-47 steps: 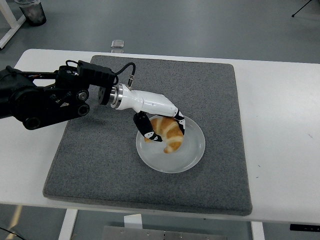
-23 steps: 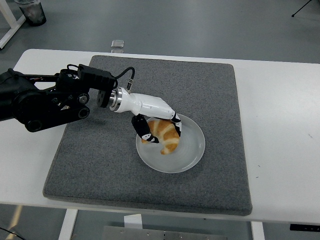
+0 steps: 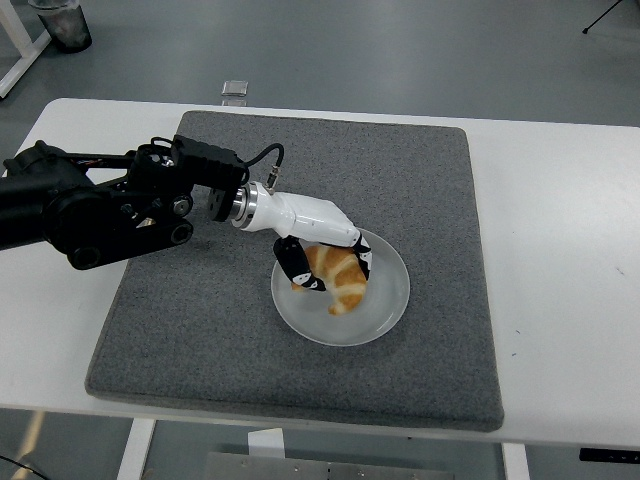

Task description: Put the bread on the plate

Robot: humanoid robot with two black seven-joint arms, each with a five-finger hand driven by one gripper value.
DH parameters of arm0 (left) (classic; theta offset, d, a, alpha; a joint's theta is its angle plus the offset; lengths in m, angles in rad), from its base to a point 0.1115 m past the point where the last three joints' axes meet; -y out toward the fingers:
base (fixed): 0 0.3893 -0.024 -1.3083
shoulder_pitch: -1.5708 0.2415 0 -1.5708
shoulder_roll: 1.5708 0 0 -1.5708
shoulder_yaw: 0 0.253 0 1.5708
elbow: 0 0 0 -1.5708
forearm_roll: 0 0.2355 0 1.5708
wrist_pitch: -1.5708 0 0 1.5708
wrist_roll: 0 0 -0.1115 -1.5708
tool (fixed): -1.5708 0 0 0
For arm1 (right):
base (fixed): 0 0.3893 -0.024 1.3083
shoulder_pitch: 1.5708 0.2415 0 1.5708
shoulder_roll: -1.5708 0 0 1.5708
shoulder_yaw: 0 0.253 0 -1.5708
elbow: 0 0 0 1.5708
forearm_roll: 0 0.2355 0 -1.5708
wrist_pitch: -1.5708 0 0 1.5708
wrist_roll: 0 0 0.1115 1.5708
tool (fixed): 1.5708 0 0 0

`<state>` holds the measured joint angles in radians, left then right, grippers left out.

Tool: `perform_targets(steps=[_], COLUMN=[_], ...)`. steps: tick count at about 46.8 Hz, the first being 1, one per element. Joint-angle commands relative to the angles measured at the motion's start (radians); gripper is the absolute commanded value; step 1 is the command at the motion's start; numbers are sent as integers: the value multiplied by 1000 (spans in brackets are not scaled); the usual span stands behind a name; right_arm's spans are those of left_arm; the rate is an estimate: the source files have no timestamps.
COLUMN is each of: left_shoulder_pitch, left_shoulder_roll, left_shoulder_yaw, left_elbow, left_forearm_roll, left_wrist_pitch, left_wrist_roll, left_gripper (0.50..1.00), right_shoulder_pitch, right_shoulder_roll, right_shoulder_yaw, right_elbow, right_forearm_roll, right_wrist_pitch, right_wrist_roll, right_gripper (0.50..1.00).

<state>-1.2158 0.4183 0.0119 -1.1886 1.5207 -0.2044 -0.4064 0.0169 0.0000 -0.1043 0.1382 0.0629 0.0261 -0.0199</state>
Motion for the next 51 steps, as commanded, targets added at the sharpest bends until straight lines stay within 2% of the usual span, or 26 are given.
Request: perform_targets(steps=[1, 20, 40, 45, 47, 51], left_shoulder_pitch=[2, 15, 12, 12, 10, 9], left_shoulder_roll=[-10, -46, -46, -44, -44, -42], left_shoulder_yaw=[2, 40, 40, 39, 39, 37], left_elbow=[18, 58, 57, 56, 56, 52], left_forearm_roll=[1, 1, -1, -5, -10, -16], left_wrist_pitch=[2, 45, 50, 50, 50, 50], left_wrist_roll=[0, 3, 3, 3, 3, 3], left_gripper=[500, 500, 500, 645, 745, 902], right_shoulder_pitch=[0, 0, 0, 0, 0, 0], right_shoulder_roll=[0, 0, 0, 0, 0, 0], right_shoulder_yaw=[0, 0, 0, 0, 0, 0], right_elbow=[0, 0, 0, 0, 0, 0], right_forearm_roll=[0, 0, 0, 0, 0, 0], right_wrist_pitch=[0, 0, 0, 0, 0, 0], right_wrist_roll=[0, 0, 0, 0, 0, 0], right_gripper=[952, 954, 952, 952, 954, 952])
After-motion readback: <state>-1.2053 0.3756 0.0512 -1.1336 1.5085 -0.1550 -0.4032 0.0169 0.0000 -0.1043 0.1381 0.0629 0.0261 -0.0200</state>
